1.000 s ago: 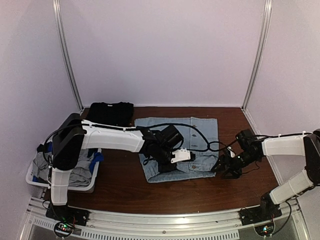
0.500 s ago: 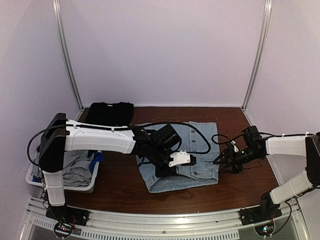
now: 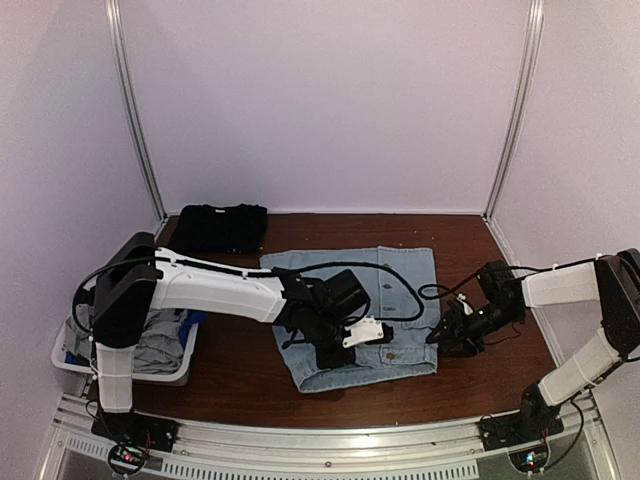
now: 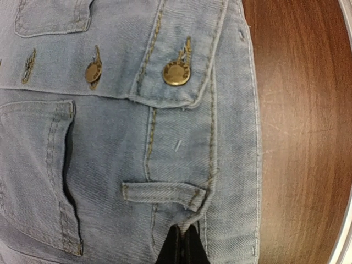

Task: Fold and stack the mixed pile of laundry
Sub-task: Rotate the flattened skirt at the center of the board.

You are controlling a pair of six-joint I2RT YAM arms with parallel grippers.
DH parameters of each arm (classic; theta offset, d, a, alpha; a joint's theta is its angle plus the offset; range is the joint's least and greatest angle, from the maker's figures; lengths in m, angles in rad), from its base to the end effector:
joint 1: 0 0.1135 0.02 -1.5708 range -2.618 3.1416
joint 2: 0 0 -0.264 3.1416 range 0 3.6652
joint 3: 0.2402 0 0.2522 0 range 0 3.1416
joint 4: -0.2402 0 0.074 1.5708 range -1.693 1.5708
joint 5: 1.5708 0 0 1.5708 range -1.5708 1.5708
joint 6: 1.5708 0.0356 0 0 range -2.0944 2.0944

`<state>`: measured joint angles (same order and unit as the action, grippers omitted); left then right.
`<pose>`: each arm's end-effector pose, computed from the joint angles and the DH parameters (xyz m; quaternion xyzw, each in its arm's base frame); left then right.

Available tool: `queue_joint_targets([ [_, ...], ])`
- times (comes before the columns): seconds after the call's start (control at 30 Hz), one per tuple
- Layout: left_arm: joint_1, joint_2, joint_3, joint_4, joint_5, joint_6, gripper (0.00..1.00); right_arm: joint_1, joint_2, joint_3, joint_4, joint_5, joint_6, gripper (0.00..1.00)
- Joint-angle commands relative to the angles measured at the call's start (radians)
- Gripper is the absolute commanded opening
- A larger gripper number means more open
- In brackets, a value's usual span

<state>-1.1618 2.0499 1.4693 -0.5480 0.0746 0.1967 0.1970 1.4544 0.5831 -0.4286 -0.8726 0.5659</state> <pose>0.1671 -0.3922 0.1646 0.6189 0.7534 -0.1339 0.1772 0.2093 0.0696 0.1336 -0.1086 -0.8933 -0.4342 0.0423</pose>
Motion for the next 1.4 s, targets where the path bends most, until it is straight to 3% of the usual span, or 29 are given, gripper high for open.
queue_joint_targets([
  [0.0,0.011,-0.007,0.07,0.004,-0.014,-0.013,0.0,0.008,0.054,0.028,0.036,-0.034,0.016,0.35],
  [0.1,0.016,-0.05,0.091,-0.028,0.034,0.009,0.0,0.003,0.082,0.043,0.087,-0.085,0.03,0.05],
  [0.13,0.017,-0.074,0.089,-0.036,0.067,0.029,0.0,-0.006,0.084,0.05,0.105,-0.108,0.033,0.0],
  [0.3,0.014,-0.171,0.073,-0.071,0.277,0.085,0.0,-0.051,0.037,-0.006,0.327,-0.256,0.126,0.0],
  [0.43,-0.007,-0.127,-0.002,-0.066,0.304,0.072,0.0,-0.059,0.055,-0.015,0.271,-0.288,0.035,0.0],
  [0.6,0.003,-0.108,-0.04,-0.046,0.238,-0.013,0.3,-0.132,0.101,0.023,0.116,-0.257,-0.098,0.0],
  [0.7,0.061,-0.216,-0.095,0.045,0.243,-0.108,0.47,-0.14,0.127,0.147,-0.096,-0.096,-0.234,0.0],
  [0.77,0.119,-0.263,-0.128,0.1,0.228,-0.161,0.51,-0.141,0.151,0.237,-0.19,0.045,-0.296,0.0],
  [0.87,0.208,-0.273,-0.18,0.123,0.148,-0.225,0.52,-0.139,0.216,0.367,-0.254,0.181,-0.351,0.0],
  [1.07,0.284,-0.166,-0.192,0.034,-0.118,-0.171,0.44,-0.132,0.381,0.545,-0.277,0.31,-0.398,0.03],
  [1.2,0.258,-0.096,-0.194,0.008,-0.099,-0.108,0.37,-0.109,0.483,0.675,-0.283,0.352,-0.421,0.06],
  [1.37,0.148,-0.084,-0.211,-0.029,-0.013,-0.058,0.27,-0.09,0.598,0.848,-0.324,0.423,-0.453,0.07],
])
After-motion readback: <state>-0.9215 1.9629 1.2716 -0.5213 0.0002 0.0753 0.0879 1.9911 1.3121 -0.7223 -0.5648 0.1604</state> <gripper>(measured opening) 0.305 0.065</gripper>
